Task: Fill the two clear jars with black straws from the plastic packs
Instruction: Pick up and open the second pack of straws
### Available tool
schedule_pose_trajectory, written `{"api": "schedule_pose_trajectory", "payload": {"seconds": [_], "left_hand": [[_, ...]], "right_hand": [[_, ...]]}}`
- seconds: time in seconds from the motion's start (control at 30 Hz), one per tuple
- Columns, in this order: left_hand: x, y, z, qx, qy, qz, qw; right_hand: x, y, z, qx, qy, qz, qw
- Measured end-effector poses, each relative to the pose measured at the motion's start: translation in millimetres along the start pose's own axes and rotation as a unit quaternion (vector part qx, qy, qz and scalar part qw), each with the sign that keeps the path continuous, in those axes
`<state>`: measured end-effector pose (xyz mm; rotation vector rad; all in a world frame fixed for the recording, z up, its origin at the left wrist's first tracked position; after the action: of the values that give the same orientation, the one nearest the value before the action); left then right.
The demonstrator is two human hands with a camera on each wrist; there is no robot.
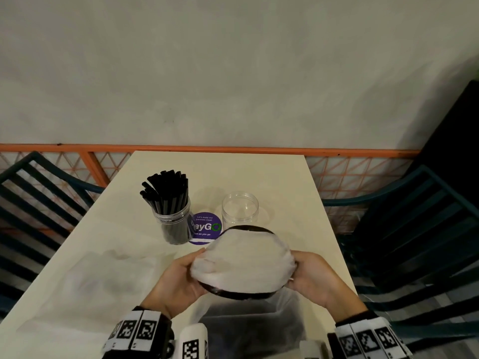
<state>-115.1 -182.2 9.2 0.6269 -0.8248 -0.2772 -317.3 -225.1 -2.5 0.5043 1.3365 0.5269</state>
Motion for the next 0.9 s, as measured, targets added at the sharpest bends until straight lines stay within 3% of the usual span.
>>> {"api": "schedule_pose_trajectory", "payload": {"seconds": [0.17,0.3,0.4,0.5,0.57,0.63,0.73,0.8,0.9], "left_hand": [[8.5,-3.5,-5.1,0.012,-0.004,0.022,1.0],[24.6,4.9,-4.4,-0.004,-0.151,0.117,0.982],[46.0,7.0,-16.6,0.098,-0.284,0.214,0.929],[73.8,12.7,-28.2,0.217,-0.364,0.314,0.849],[86.1,23.1,-24.1,0.25,-0.436,0.381,0.776],[89.1,32.2,-17.7,0.257,-0.473,0.411,0.736],[81.9,33.0,-9.0,0.222,-0.47,0.403,0.753],[68.9,24.9,-3.4,0.176,-0.431,0.355,0.811],[39.1,13.3,9.4,0.093,-0.319,0.224,0.916]], "right_hand": [[1.1,3.2,-3.1,-0.027,-0.199,0.088,0.976],[-6.7,7.0,-4.5,-0.039,-0.111,0.03,0.993],[-14.6,0.5,-16.9,0.029,0.02,-0.059,0.998],[-30.0,-2.2,-31.4,0.121,0.1,-0.116,0.981],[-41.6,-0.4,-36.6,0.155,0.112,-0.155,0.969],[-51.3,3.6,-38.1,0.182,0.155,-0.2,0.95],[-56.3,7.2,-32.1,0.179,0.235,-0.249,0.922],[-52.6,8.3,-20.8,0.137,0.247,-0.249,0.926],[-40.6,8.6,-3.7,0.061,0.154,-0.196,0.967]]}}
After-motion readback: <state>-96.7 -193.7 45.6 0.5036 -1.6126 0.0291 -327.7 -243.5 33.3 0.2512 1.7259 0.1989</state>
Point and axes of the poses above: each hand's wrist, its own y-axis away from the middle knuckle, its own z-axis out of the palm, x = y × z, the point moved 9 cm from there along -y, towards the middle knuckle, and after that the axes turned 11 degrees about x, right-handed, at the moved point
